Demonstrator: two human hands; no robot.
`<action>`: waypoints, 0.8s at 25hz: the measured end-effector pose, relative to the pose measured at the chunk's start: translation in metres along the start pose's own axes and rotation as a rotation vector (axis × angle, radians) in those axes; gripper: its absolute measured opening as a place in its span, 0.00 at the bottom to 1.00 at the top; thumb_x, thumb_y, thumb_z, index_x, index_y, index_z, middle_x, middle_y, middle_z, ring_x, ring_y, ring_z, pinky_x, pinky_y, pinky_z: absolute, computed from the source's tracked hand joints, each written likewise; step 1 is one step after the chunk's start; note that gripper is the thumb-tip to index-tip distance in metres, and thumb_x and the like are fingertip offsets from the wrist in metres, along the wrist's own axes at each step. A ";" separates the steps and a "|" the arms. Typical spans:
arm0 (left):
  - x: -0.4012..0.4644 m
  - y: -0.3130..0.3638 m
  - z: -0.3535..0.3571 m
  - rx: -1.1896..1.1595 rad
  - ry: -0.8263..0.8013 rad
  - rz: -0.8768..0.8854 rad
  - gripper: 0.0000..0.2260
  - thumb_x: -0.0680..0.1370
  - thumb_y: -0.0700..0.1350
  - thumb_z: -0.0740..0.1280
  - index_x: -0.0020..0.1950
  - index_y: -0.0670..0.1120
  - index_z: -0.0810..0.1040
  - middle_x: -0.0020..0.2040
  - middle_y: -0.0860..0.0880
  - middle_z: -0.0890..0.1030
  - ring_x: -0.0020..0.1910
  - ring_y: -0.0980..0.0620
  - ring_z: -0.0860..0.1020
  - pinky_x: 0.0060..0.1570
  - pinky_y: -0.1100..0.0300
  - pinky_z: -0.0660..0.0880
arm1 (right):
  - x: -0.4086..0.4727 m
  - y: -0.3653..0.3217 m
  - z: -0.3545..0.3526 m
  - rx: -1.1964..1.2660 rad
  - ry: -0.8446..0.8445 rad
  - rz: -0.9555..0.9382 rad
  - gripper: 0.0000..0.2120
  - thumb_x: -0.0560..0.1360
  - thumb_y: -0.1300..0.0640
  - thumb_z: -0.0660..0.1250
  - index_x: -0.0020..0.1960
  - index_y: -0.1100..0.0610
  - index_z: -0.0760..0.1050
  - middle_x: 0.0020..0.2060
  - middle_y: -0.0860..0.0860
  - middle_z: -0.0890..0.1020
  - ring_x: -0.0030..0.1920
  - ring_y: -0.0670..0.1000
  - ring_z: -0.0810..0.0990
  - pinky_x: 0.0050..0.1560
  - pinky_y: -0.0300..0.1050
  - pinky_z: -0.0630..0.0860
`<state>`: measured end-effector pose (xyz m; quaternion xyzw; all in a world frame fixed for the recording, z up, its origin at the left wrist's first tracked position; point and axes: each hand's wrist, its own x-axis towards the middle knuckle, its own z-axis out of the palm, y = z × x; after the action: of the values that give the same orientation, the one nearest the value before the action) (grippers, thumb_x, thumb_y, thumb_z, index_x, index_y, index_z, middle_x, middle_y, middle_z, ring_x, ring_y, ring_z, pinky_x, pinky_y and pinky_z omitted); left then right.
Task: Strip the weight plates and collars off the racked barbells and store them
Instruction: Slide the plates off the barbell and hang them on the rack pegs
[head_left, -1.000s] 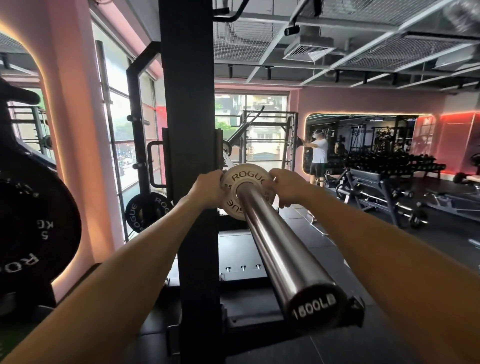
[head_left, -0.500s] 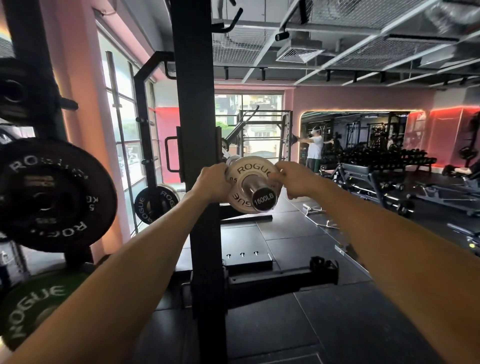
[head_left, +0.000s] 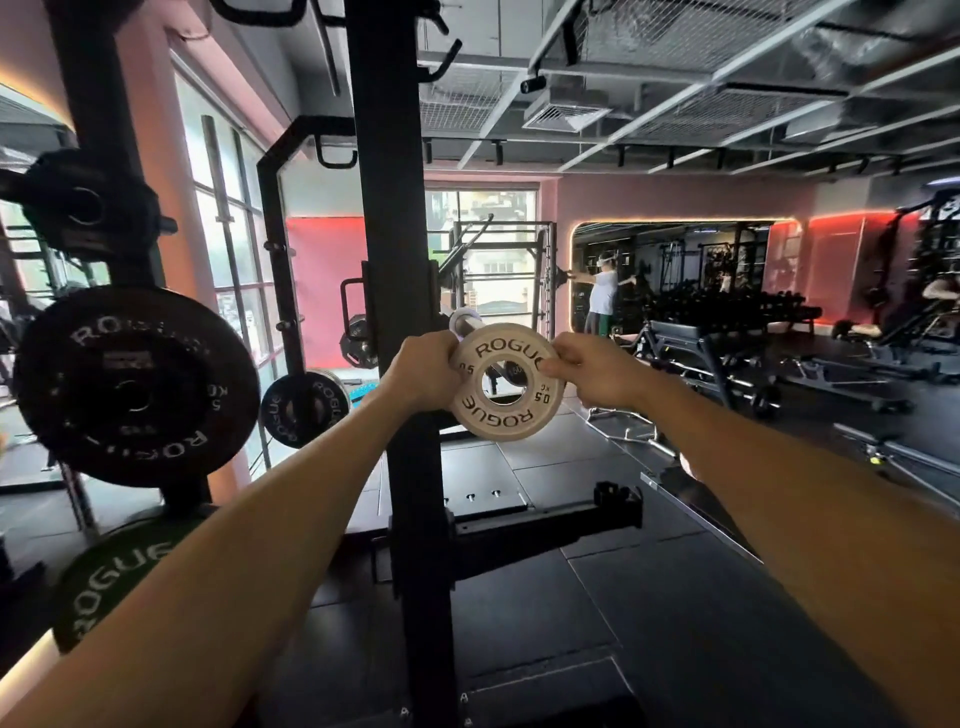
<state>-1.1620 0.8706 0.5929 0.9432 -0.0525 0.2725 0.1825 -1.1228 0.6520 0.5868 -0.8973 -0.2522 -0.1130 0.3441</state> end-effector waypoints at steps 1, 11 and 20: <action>-0.007 -0.007 -0.011 0.007 0.001 0.001 0.08 0.74 0.38 0.64 0.52 0.41 0.78 0.50 0.43 0.82 0.50 0.44 0.78 0.46 0.55 0.72 | -0.006 -0.013 0.005 0.007 -0.005 0.000 0.12 0.80 0.54 0.63 0.55 0.62 0.74 0.46 0.59 0.82 0.36 0.58 0.79 0.39 0.51 0.75; -0.106 -0.183 -0.176 0.118 0.075 -0.052 0.10 0.74 0.39 0.66 0.54 0.38 0.77 0.53 0.40 0.81 0.54 0.41 0.77 0.47 0.58 0.67 | -0.001 -0.224 0.148 0.071 -0.026 -0.145 0.13 0.79 0.52 0.64 0.56 0.61 0.75 0.44 0.54 0.83 0.24 0.39 0.74 0.26 0.33 0.69; -0.179 -0.356 -0.320 0.157 0.159 -0.120 0.12 0.76 0.41 0.66 0.58 0.38 0.77 0.56 0.39 0.79 0.57 0.40 0.75 0.52 0.56 0.67 | 0.029 -0.418 0.282 0.170 -0.080 -0.256 0.09 0.80 0.56 0.63 0.55 0.60 0.75 0.42 0.51 0.80 0.24 0.34 0.75 0.25 0.27 0.68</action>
<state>-1.4016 1.3204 0.6364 0.9315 0.0403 0.3382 0.1278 -1.3114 1.1186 0.6244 -0.8291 -0.3869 -0.0985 0.3915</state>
